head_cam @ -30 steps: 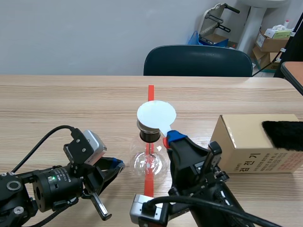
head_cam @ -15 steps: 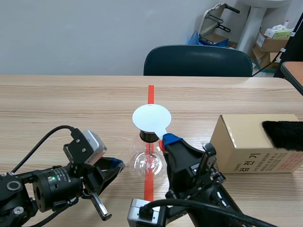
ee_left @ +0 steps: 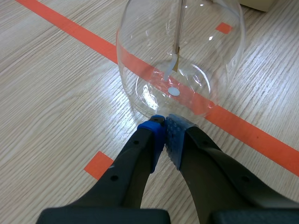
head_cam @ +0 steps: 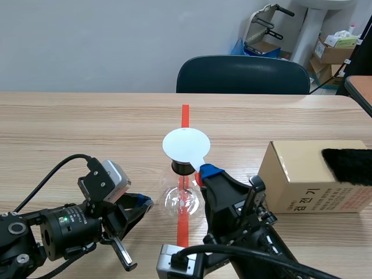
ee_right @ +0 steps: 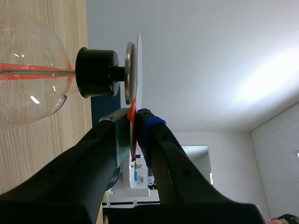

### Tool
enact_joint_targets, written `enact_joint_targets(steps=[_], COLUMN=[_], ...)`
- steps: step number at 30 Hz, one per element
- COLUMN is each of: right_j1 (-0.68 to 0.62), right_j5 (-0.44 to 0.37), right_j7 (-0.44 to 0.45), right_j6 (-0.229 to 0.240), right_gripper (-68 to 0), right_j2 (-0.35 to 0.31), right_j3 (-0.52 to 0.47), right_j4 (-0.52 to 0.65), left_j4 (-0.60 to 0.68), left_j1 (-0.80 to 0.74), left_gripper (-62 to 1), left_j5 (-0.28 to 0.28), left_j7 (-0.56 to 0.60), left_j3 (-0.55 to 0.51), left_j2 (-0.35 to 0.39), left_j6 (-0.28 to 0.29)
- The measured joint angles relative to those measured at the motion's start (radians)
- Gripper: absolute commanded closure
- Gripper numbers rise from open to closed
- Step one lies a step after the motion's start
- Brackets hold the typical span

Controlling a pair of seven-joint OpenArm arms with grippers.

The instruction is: Do the electroscope experiment

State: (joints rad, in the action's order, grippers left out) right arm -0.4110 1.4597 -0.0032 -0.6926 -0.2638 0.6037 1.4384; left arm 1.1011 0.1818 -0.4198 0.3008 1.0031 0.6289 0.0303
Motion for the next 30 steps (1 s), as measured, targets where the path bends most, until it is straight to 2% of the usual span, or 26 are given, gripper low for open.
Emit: enact_joint_targets(steps=[7,12,23,30], right_j1=[0.0,0.0,0.0,0.0], right_j5=[0.0,0.0,0.0,0.0], right_j7=[-0.002,-0.069,-0.436,-0.591], right_j6=[0.0,0.0,-0.002,-0.002], right_gripper=[-1.0,-1.0,-1.0,-1.0], right_j2=[0.0,0.0,0.0,0.0], right_j3=[0.0,0.0,0.0,0.0], right_j4=[0.0,0.0,0.0,0.0], left_j4=[0.0,0.0,0.0,0.0], left_j1=[0.0,0.0,0.0,0.0], left_gripper=[-1.6,-1.6,-1.6,-1.6], left_j5=[0.0,0.0,0.0,0.0], left_j7=[0.0,0.0,0.0,0.0], left_j3=[0.0,0.0,0.0,0.0], left_j2=[0.0,0.0,0.0,0.0], left_j6=[0.0,0.0,0.0,0.0])
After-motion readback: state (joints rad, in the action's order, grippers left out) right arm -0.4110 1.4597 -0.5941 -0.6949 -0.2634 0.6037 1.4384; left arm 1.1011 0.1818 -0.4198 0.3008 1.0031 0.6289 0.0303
